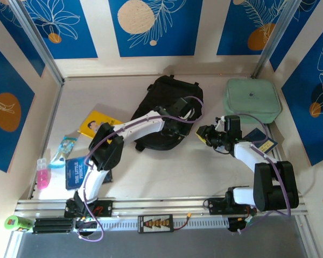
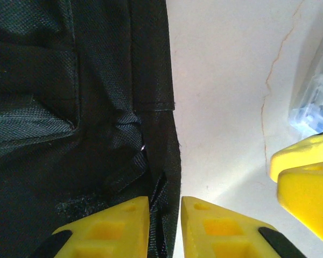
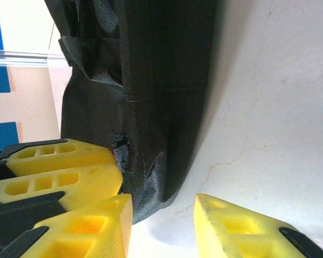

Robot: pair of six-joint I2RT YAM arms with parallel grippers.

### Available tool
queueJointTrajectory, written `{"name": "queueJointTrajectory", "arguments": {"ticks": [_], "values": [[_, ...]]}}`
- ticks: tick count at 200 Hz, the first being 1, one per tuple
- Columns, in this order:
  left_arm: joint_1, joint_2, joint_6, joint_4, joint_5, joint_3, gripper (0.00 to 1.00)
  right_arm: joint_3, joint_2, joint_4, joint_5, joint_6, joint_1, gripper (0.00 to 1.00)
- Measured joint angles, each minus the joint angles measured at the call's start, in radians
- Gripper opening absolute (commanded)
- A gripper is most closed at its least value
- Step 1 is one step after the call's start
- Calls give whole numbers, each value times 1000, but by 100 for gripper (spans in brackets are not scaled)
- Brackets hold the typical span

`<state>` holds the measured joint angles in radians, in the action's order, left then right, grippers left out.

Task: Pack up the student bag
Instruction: Unzip the student bag at the center of the table.

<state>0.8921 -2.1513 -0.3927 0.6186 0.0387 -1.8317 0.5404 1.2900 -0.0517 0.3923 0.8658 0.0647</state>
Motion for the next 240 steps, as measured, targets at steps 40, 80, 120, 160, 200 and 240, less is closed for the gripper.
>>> {"name": "queueJointTrajectory", "arguments": {"ticks": [40,80,120,160,200,240], "values": [[-4,-19,9,15,0,-34,17,0,-4,0,0,0,0,36],[-17,-37,9,19,-15,-41,17,0,-4,0,0,0,0,36],[-24,-53,6,19,-13,-42,24,0,-4,0,0,0,0,36],[-26,-69,6,38,5,-58,25,0,-4,0,0,0,5,36],[-28,-80,2,81,18,-89,17,0,-3,0,0,0,15,36],[-28,-84,-3,95,44,-95,0,0,10,0,-1,0,23,35]]}}
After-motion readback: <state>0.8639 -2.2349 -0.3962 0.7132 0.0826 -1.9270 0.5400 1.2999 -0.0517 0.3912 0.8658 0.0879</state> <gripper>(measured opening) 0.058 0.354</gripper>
